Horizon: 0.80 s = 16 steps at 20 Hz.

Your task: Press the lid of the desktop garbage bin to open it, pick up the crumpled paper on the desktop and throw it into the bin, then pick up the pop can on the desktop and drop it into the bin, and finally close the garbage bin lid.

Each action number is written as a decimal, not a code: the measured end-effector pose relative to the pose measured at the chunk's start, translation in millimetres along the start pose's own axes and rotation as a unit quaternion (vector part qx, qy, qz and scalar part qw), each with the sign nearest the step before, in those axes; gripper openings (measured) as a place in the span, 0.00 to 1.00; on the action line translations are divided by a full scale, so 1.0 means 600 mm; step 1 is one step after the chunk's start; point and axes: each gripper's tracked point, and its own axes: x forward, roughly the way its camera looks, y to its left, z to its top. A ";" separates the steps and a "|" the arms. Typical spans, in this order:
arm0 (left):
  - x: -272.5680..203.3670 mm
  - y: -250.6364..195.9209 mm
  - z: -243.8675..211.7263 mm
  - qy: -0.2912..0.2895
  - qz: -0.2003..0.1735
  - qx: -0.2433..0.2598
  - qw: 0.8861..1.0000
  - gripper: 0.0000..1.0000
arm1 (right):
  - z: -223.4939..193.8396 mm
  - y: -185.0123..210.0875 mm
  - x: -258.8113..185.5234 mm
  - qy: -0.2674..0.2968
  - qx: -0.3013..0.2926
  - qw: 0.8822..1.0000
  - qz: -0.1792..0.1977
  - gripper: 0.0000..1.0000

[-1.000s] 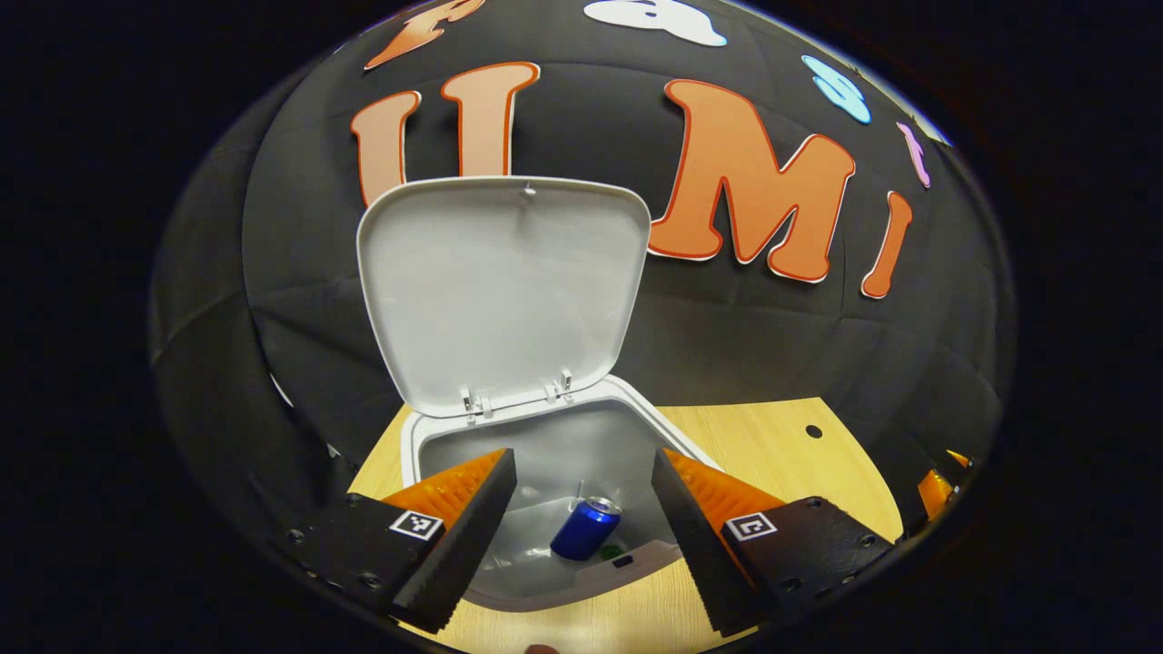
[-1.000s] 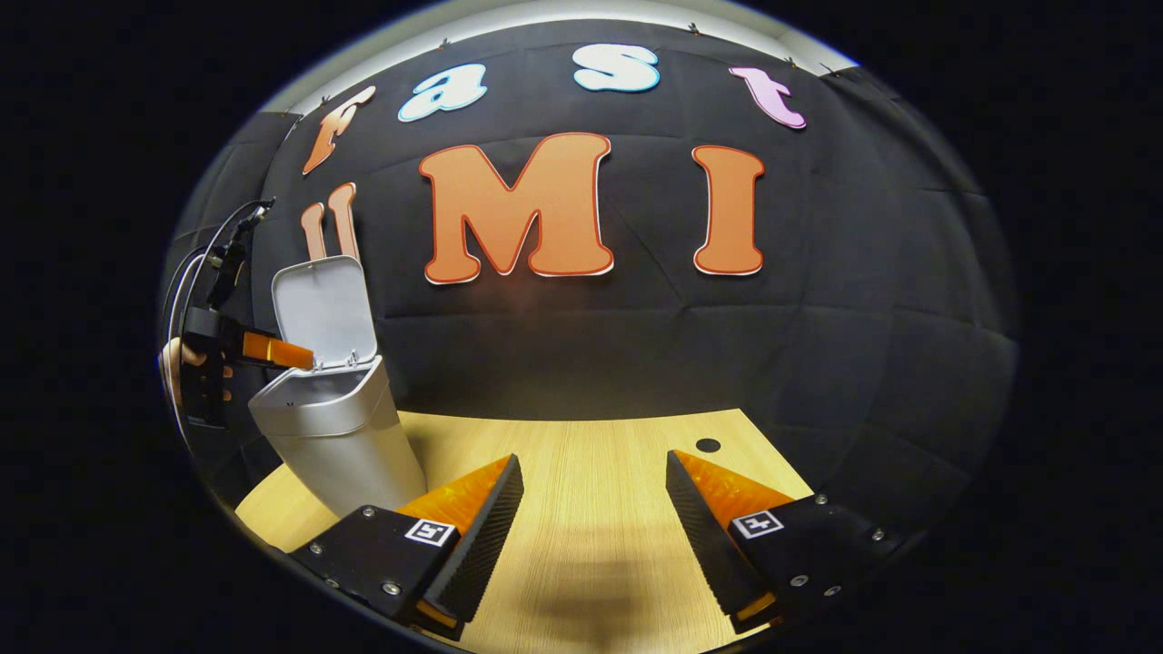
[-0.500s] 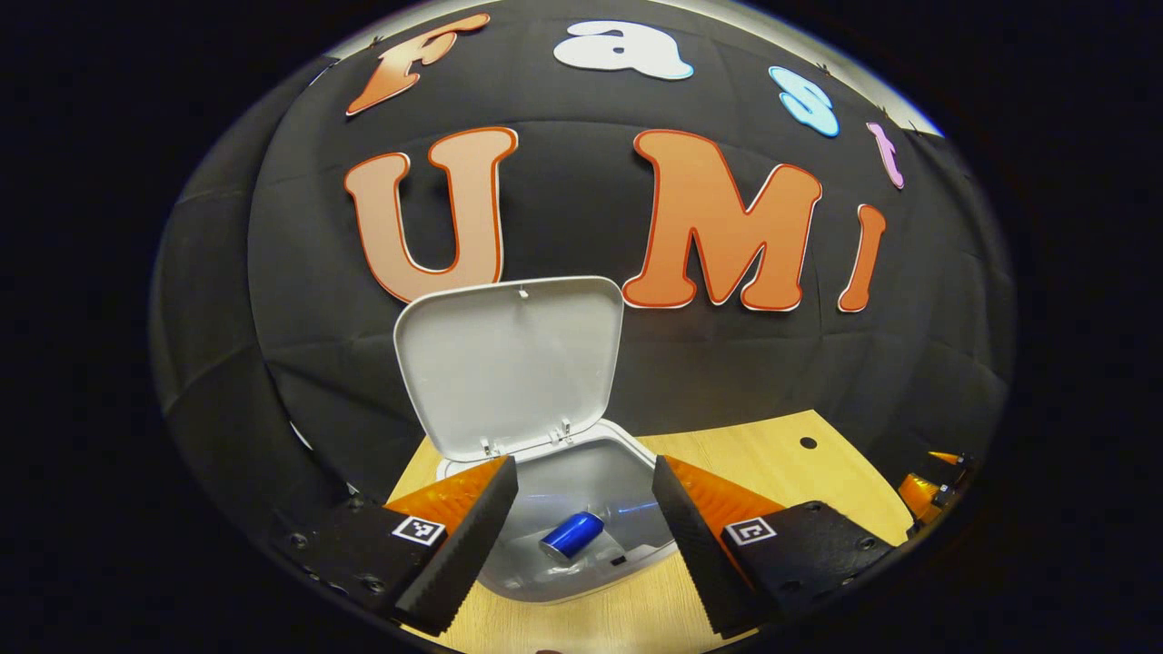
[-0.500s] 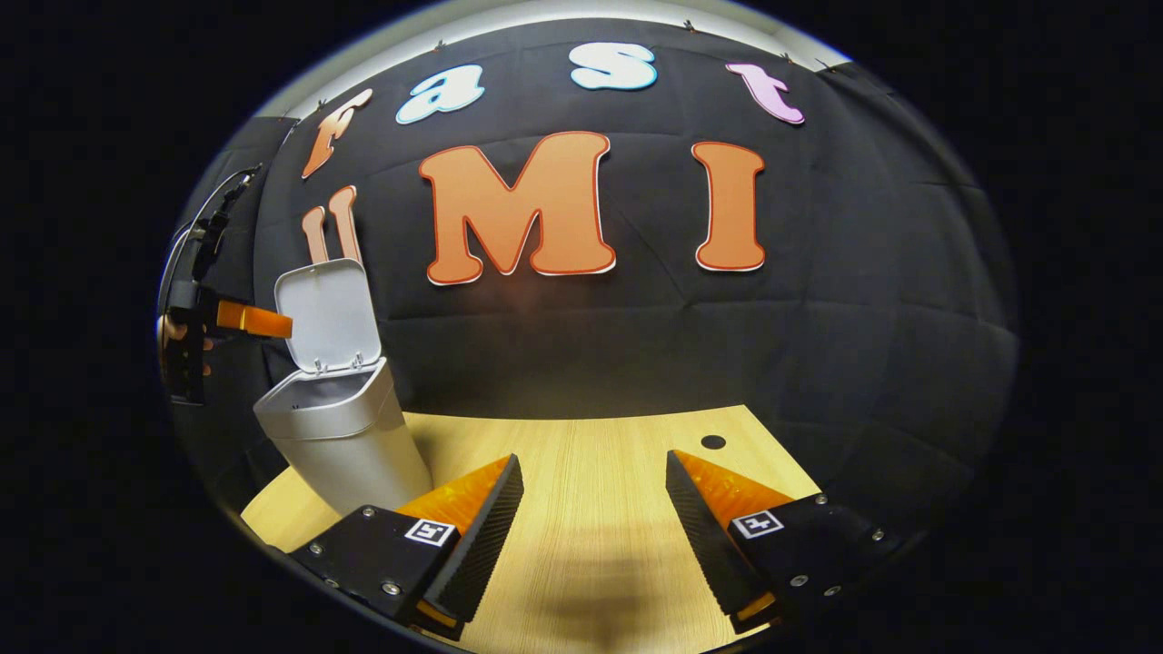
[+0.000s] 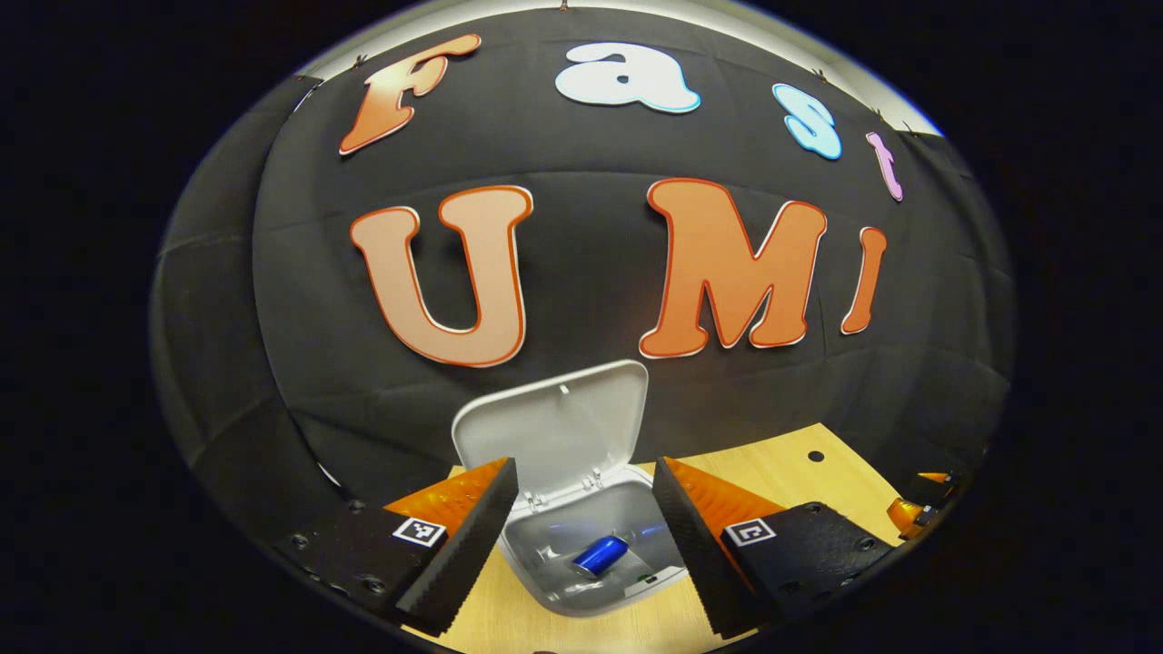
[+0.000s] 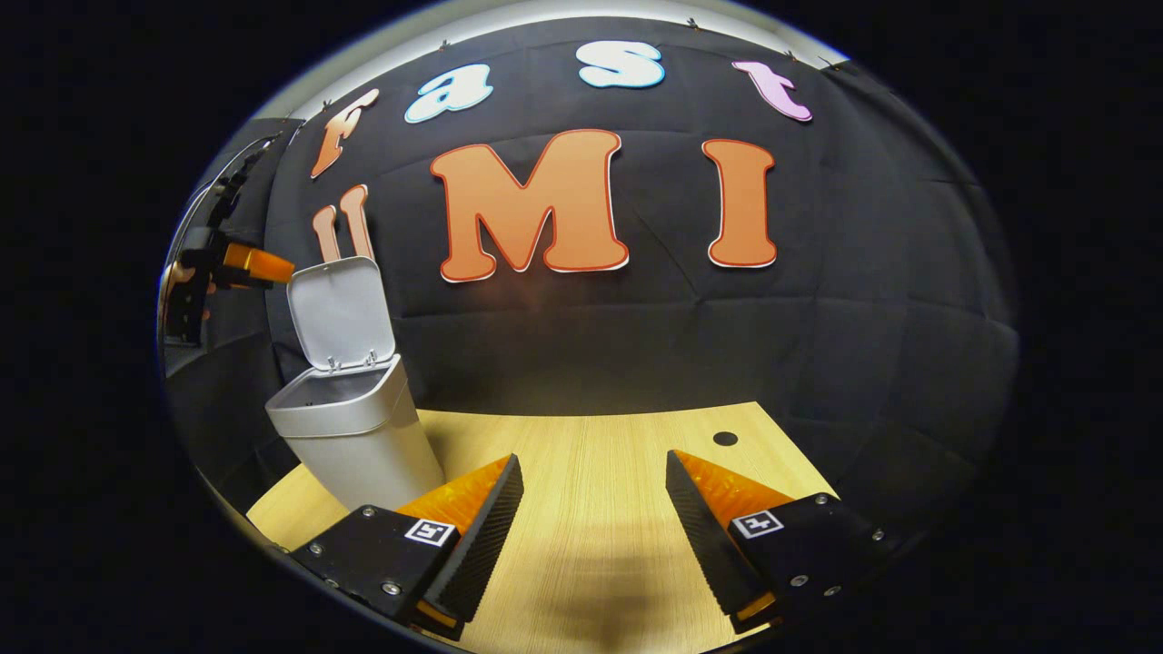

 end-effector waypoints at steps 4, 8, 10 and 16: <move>0.018 0.004 0.085 -0.004 -0.027 -0.037 0.999 0.95 | -0.003 0.003 -0.004 0.003 0.003 1.000 0.004 0.95; 0.042 0.033 0.152 -0.008 -0.022 -0.025 0.999 0.95 | -0.005 -0.004 -0.011 0.002 0.007 1.000 -0.001 0.95; 0.062 0.039 0.166 0.005 -0.023 -0.018 1.000 0.95 | -0.010 -0.007 -0.012 0.005 0.009 1.000 -0.003 0.95; 0.132 0.057 0.146 0.074 -0.034 0.009 0.997 0.95 | -0.026 -0.009 -0.013 0.019 0.016 1.000 -0.006 0.95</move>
